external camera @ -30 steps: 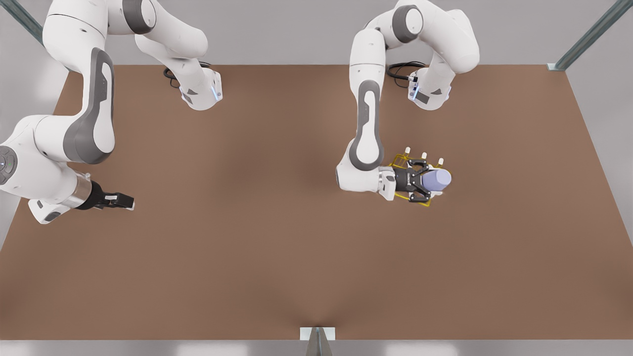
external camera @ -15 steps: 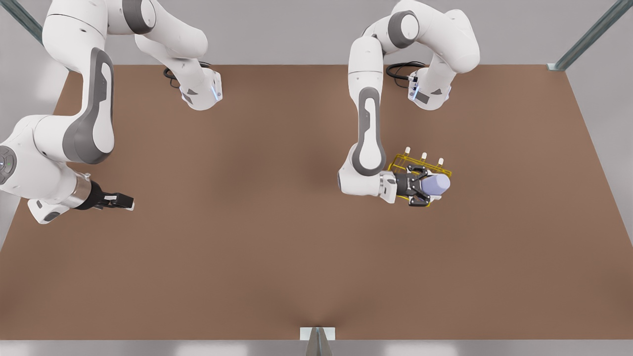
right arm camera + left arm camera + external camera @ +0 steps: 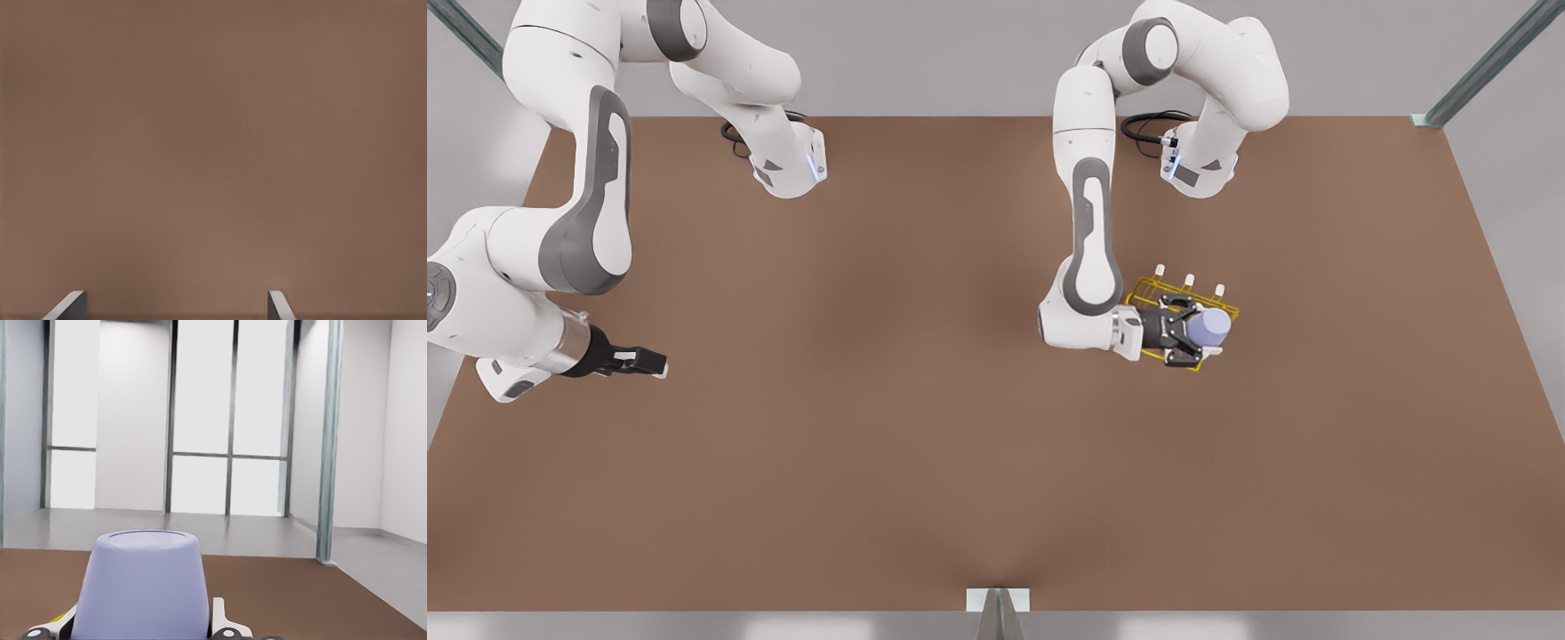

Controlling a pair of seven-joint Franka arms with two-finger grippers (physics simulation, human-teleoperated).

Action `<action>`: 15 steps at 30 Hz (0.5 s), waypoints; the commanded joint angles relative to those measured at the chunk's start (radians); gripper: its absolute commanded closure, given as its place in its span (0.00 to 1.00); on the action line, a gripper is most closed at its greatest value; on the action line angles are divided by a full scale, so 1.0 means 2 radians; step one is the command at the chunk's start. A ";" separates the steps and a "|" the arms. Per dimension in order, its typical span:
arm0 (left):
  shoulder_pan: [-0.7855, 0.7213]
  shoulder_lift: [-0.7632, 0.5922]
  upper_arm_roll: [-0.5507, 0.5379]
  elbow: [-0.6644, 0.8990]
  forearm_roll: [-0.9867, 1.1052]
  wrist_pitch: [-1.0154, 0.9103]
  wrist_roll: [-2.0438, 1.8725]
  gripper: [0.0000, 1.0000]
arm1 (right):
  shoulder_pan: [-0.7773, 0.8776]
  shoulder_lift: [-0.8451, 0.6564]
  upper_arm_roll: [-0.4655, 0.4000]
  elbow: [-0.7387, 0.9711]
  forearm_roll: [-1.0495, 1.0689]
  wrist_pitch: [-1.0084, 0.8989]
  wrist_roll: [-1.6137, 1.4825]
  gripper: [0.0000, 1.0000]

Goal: Place the cup on the cup holder

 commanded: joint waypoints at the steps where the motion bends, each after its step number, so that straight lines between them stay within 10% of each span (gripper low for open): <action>1: 0.008 0.000 0.000 0.004 0.004 0.004 -0.025 0.19 | 0.000 -0.001 0.001 0.000 0.000 0.000 0.000 0.00; 10: 0.031 0.018 0.001 0.007 0.008 0.029 -0.025 0.19 | -0.001 -0.001 0.000 0.000 0.000 0.000 0.000 0.00; 12: 0.031 0.018 0.000 0.003 0.008 0.029 -0.024 0.00 | -0.001 -0.001 0.001 0.000 0.001 0.000 -0.001 0.00; 15: 0.031 0.018 0.001 0.000 0.008 0.029 -0.024 0.00 | 0.000 -0.001 0.000 0.000 0.001 0.000 0.000 0.00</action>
